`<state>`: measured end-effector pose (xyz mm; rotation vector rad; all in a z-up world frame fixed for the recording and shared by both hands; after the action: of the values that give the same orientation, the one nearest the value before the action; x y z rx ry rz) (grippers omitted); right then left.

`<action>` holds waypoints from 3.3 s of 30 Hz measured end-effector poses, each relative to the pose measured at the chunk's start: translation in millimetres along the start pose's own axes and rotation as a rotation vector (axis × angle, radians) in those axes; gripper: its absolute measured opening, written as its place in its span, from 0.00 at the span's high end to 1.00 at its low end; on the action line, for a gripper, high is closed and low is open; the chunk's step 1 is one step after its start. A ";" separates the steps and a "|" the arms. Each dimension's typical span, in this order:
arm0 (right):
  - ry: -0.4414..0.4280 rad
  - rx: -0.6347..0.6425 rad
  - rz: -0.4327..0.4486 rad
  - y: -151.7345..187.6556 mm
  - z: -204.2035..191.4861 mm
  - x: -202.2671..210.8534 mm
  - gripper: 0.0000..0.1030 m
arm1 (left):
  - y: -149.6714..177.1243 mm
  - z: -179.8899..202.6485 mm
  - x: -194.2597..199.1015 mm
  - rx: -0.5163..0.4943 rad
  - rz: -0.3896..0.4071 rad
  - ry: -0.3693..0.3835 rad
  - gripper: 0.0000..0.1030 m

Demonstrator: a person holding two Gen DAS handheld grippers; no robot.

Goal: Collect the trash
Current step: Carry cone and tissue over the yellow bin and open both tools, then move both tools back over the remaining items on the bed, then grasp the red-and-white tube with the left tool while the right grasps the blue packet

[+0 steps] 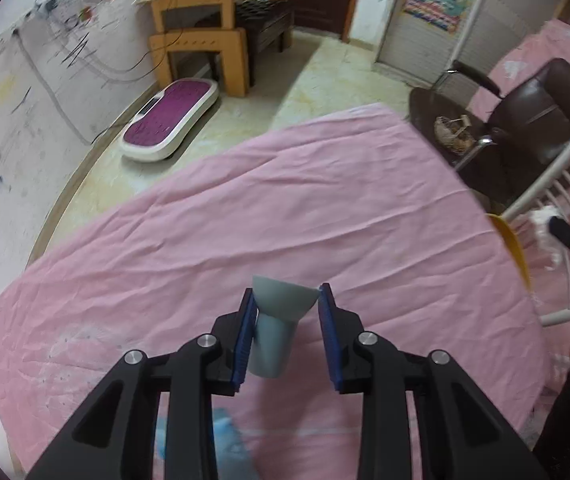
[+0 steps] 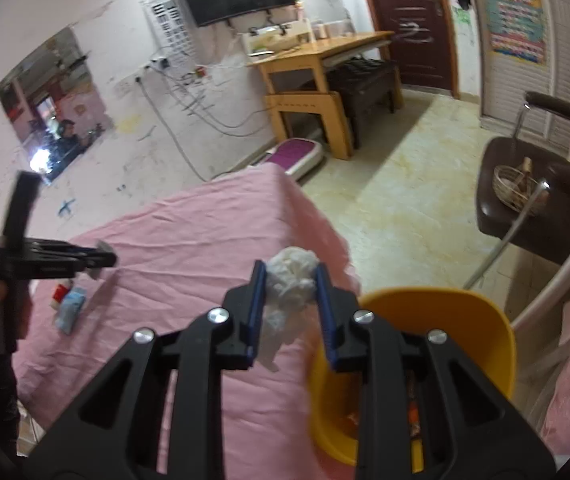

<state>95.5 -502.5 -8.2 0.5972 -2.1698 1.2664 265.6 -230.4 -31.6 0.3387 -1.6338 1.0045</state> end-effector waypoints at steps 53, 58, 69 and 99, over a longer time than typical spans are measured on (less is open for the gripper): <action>0.028 -0.185 -0.038 40.5 95.4 8.9 0.27 | -44.3 228.0 -11.4 -0.285 0.110 0.041 0.36; -0.021 -0.079 -0.043 33.5 30.9 1.7 0.21 | -28.2 172.3 16.0 -0.193 0.153 -0.050 0.36; -0.139 0.145 -0.116 39.4 -114.1 -26.4 0.20 | 39.8 30.9 63.8 0.062 0.174 -0.223 0.35; -0.232 0.454 -0.322 112.1 -289.2 -95.6 0.08 | 118.3 -104.7 40.9 0.328 0.049 -0.218 0.30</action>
<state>166.0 -186.1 -25.7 1.2762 -1.8546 1.5728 240.7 -69.7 -45.2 0.6496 -1.6755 1.3132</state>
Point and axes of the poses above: each gripper's, at about its wrist camera, not at the fingertips, and x roughly against the way its jaws point, z to its right, y to its underside, the point moved 2 cm from there along -x, roughly the way its jaws point, and after that the axes turned 9 degrees about -x, right-handed, at the moved point
